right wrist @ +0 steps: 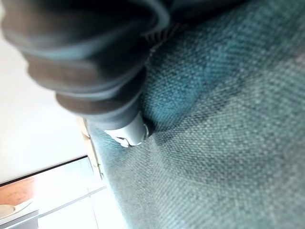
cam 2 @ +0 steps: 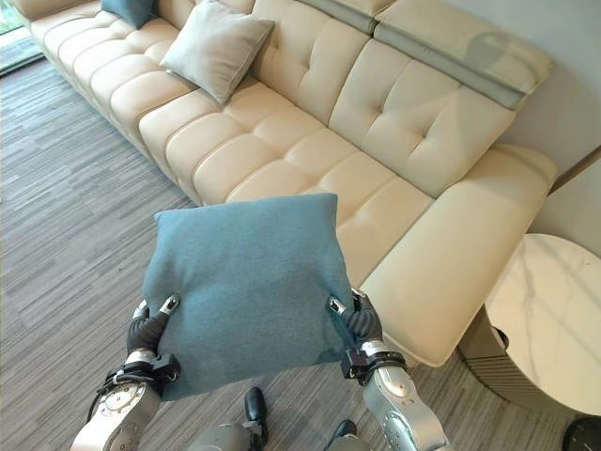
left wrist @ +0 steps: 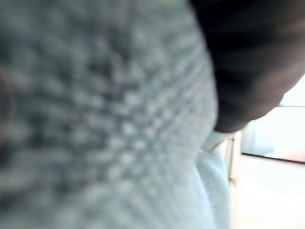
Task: Pick up all the scattered cushions and arrange them neatly on the sofa.
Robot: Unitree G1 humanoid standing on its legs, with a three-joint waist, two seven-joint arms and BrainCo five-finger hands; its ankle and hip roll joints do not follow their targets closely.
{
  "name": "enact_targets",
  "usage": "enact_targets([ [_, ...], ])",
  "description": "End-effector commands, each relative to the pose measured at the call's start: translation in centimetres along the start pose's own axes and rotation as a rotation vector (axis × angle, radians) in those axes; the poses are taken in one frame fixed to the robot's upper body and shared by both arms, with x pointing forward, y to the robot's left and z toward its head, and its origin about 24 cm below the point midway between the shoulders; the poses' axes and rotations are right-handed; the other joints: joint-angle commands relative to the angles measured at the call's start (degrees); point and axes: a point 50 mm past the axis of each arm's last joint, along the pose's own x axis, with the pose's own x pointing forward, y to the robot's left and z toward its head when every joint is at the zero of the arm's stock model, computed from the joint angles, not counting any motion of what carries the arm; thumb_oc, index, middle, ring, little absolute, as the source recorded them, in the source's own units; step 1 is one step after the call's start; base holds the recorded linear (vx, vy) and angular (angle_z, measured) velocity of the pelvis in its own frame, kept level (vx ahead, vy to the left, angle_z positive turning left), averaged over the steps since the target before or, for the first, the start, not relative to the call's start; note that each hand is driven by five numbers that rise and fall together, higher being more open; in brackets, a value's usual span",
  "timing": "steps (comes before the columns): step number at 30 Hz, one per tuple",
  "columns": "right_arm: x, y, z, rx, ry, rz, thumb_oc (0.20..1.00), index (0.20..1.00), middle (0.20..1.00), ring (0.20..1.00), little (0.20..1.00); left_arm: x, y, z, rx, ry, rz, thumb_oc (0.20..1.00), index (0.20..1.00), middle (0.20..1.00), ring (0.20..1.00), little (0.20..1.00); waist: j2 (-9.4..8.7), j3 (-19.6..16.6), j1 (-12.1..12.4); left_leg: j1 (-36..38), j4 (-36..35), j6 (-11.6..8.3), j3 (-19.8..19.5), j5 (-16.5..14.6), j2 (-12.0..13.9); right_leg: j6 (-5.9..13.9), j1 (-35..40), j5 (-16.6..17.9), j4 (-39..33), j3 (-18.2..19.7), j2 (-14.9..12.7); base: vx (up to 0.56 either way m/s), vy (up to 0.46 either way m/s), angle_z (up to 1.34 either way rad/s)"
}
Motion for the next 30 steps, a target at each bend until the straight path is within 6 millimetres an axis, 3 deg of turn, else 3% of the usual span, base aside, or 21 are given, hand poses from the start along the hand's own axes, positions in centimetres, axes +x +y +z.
enact_targets([
  [1,0.9,3.9,3.4,0.044,-0.187,0.182,0.200,0.200,0.200,0.200,0.200,-0.1,-3.1,4.2,-0.027,-0.220,-0.160,0.200,0.200,0.200,0.200,0.200,-0.01,-0.58,-2.48,3.16,-3.52,-3.36,-4.77,-5.00,0.85,-0.76,-4.66,-5.76,-0.36,13.16,11.22,0.09,0.129,0.33],
  [5,1.1,3.9,3.2,0.063,-0.171,0.179,0.200,0.200,0.200,0.200,0.200,0.3,-2.8,4.0,-0.012,-0.212,-0.151,0.200,0.200,0.200,0.200,0.200,0.07,0.27,-2.31,4.79,-3.52,-3.57,-3.29,-5.83,0.98,-0.87,-6.54,-3.85,-6.18,11.22,12.83,0.11,0.062,0.11],
  [6,1.1,3.8,3.3,0.069,-0.175,0.176,0.200,0.200,0.200,0.200,0.200,0.6,-2.7,4.1,-0.012,-0.211,-0.131,0.200,0.200,0.200,0.200,0.200,-0.78,0.50,-2.30,5.76,-3.52,-3.85,-2.54,-6.52,0.64,0.51,-8.81,-1.07,-11.92,9.83,15.20,0.09,-0.023,-0.46],
  [7,1.1,3.8,3.3,0.069,-0.175,0.176,0.200,0.200,0.200,0.200,0.200,0.6,-2.7,4.1,-0.012,-0.211,-0.131,0.200,0.200,0.200,0.200,0.200,-0.77,0.51,-2.30,5.77,-3.52,-3.85,-2.54,-6.52,0.65,0.51,-8.79,-1.04,-11.96,9.83,15.21,0.22,-0.069,-0.43],
  [8,1.2,3.9,3.3,0.069,-0.177,0.176,0.200,0.200,0.200,0.200,0.200,0.8,-2.7,4.3,-0.011,-0.217,-0.121,0.200,0.200,0.200,0.200,0.200,-1.84,0.22,-1.55,7.09,-3.52,-4.25,-1.26,-7.51,0.12,1.83,-8.48,1.09,-17.65,3.71,15.29,0.23,-0.081,-0.22],
  [9,1.3,3.9,3.4,0.071,-0.181,0.177,0.200,0.200,0.200,0.200,0.200,0.9,-2.6,4.3,-0.006,-0.217,-0.116,0.200,0.200,0.200,0.200,0.200,-2.48,-0.29,-1.12,7.72,-2.99,-4.52,-0.31,-8.39,0.04,2.09,-7.43,1.82,-19.82,-0.12,15.45,0.23,-0.082,-0.36],
  [10,1.3,3.9,3.4,0.071,-0.181,0.177,0.200,0.200,0.200,0.200,0.200,0.9,-2.6,4.3,-0.006,-0.217,-0.116,0.200,0.200,0.200,0.200,0.200,-2.48,-0.28,-1.14,7.73,-2.98,-4.52,-0.32,-8.40,0.05,2.09,-7.39,1.84,-19.87,-0.14,15.46,0.28,-0.090,-0.46],
  [11,1.2,3.9,3.6,0.070,-0.188,0.181,0.200,0.200,0.200,0.200,0.200,0.7,-2.6,4.2,-0.004,-0.216,-0.123,0.200,0.200,0.200,0.200,0.200,-3.27,-1.48,-0.79,8.90,-1.37,-4.57,1.18,-10.21,-0.08,1.34,-5.97,1.64,-20.79,-2.79,15.49,0.18,-0.058,-0.33],
  [12,1.1,3.9,3.6,0.070,-0.187,0.181,0.200,0.200,0.200,0.200,0.200,0.6,-2.6,4.2,-0.003,-0.215,-0.123,0.200,0.200,0.200,0.200,0.200,-3.26,-1.46,-0.73,8.91,-1.16,-4.61,1.24,-10.38,-0.02,1.30,-5.85,1.62,-20.87,-2.75,15.57,0.45,-0.092,-0.18],
  [14,0.9,3.5,3.8,0.067,-0.198,0.175,0.200,0.200,0.200,0.200,0.200,0.4,-3.2,4.1,-0.024,-0.214,-0.143,0.200,0.200,0.200,0.200,0.200,-2.35,-3.62,-1.81,10.55,4.70,-4.91,2.57,-13.84,0.97,-0.52,-4.26,-0.28,-18.23,-1.45,15.72,0.46,-0.071,-0.28],
  [17,0.7,3.0,3.7,0.064,-0.194,0.165,0.200,0.200,0.200,0.200,0.200,0.1,-3.4,4.0,-0.030,-0.212,-0.163,0.200,0.200,0.200,0.200,0.200,-0.69,-4.68,-2.47,11.27,9.90,-6.43,3.85,-13.39,2.74,-1.98,-1.94,-2.11,-18.24,-1.71,16.65,0.32,-0.075,-0.29],
  [19,0.6,2.7,3.4,0.053,-0.181,0.156,0.200,0.200,0.200,0.200,0.200,-0.1,-3.4,3.9,-0.050,-0.207,-0.170,0.200,0.200,0.200,0.200,0.200,0.56,-4.86,-2.56,10.69,16.43,-8.47,4.55,-10.30,4.49,-3.08,0.87,-3.22,-19.51,-1.44,17.73,0.34,-0.127,-0.29],
  [20,0.6,2.6,3.5,0.048,-0.181,0.160,0.200,0.200,0.200,0.200,0.200,-0.2,-3.3,3.9,-0.063,-0.212,-0.161,0.200,0.200,0.200,0.200,0.200,1.40,-4.50,-2.05,9.05,22.47,-10.43,2.95,-6.26,4.92,-4.22,3.25,-4.26,-21.58,0.01,18.92,0.35,-0.161,-0.33],
  [22,0.6,2.5,3.5,0.048,-0.179,0.160,0.200,0.200,0.200,0.200,0.200,-0.3,-3.2,3.9,-0.071,-0.210,-0.157,0.200,0.200,0.200,0.200,0.200,1.52,-4.24,-1.77,7.61,24.97,-11.40,1.72,-5.23,4.94,-4.81,4.28,-4.46,-22.98,0.79,19.61,0.21,-0.104,-0.76],
  [23,0.5,2.3,3.4,0.051,-0.172,0.153,0.200,0.200,0.200,0.200,0.200,-0.4,-3.0,3.8,-0.092,-0.202,-0.142,0.200,0.200,0.200,0.200,0.200,1.34,-3.87,-1.69,4.85,27.70,-12.03,-0.86,-3.85,5.35,-5.59,5.10,-5.22,-23.88,2.46,19.99,0.15,-0.063,-0.80],
  [27,0.4,1.9,3.1,0.047,-0.163,0.134,0.200,0.200,0.200,0.200,0.200,-0.7,-3.0,3.6,-0.095,-0.190,-0.150,0.200,0.200,0.200,0.200,0.200,-0.24,-3.07,-1.91,1.55,21.37,-8.36,-3.60,-9.03,6.56,-4.92,6.26,-5.12,-24.52,5.54,18.14,0.15,-0.008,-0.38],
  [28,0.4,1.9,3.1,0.047,-0.162,0.134,0.200,0.200,0.200,0.200,0.200,-0.7,-3.0,3.6,-0.095,-0.190,-0.150,0.200,0.200,0.200,0.200,0.200,-0.26,-3.09,-1.91,1.60,21.29,-8.29,-3.57,-9.04,6.50,-4.87,6.27,-5.13,-24.50,5.55,18.09,0.15,0.062,-0.48],
  [30,0.4,1.9,2.9,0.042,-0.156,0.132,0.200,0.200,0.200,0.200,0.200,-1.0,-3.0,3.3,-0.102,-0.181,-0.142,0.200,0.200,0.200,0.200,0.200,-0.93,-2.70,-1.53,-0.10,13.99,-7.47,-9.46,-9.79,5.43,-4.71,6.37,-5.24,-24.17,8.84,17.13,0.14,0.077,-0.57],
])
